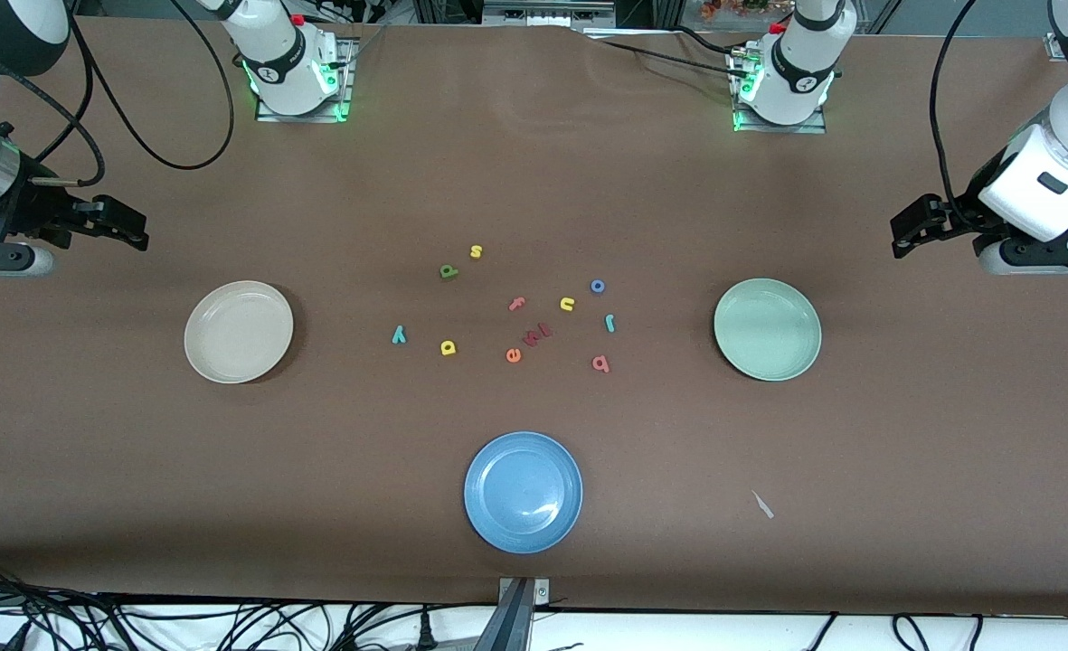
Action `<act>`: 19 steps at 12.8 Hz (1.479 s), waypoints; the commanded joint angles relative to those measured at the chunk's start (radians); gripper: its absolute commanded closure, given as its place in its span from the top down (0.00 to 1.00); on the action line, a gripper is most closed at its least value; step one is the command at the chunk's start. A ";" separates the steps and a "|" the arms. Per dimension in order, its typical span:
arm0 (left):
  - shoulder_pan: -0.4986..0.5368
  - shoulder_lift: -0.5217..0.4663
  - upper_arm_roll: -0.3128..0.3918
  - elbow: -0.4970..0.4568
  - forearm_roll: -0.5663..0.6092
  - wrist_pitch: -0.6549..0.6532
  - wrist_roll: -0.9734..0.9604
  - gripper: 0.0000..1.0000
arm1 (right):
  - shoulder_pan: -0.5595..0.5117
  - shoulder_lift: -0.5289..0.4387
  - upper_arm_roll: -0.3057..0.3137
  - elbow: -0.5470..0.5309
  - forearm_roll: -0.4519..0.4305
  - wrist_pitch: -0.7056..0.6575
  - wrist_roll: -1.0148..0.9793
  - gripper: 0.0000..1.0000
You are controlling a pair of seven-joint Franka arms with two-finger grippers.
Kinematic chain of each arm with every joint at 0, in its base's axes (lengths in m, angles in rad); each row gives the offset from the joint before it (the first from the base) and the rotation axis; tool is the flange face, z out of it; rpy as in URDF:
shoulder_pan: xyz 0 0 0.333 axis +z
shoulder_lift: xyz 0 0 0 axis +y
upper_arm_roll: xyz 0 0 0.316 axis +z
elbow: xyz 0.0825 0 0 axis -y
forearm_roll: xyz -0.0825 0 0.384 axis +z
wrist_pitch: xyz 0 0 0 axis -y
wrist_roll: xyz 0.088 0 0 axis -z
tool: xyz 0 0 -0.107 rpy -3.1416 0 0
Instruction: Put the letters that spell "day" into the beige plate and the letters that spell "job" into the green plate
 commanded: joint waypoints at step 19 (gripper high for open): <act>-0.018 0.018 0.012 0.015 0.020 0.030 0.017 1.00 | 0.000 0.002 0.000 0.014 0.009 -0.014 0.013 1.00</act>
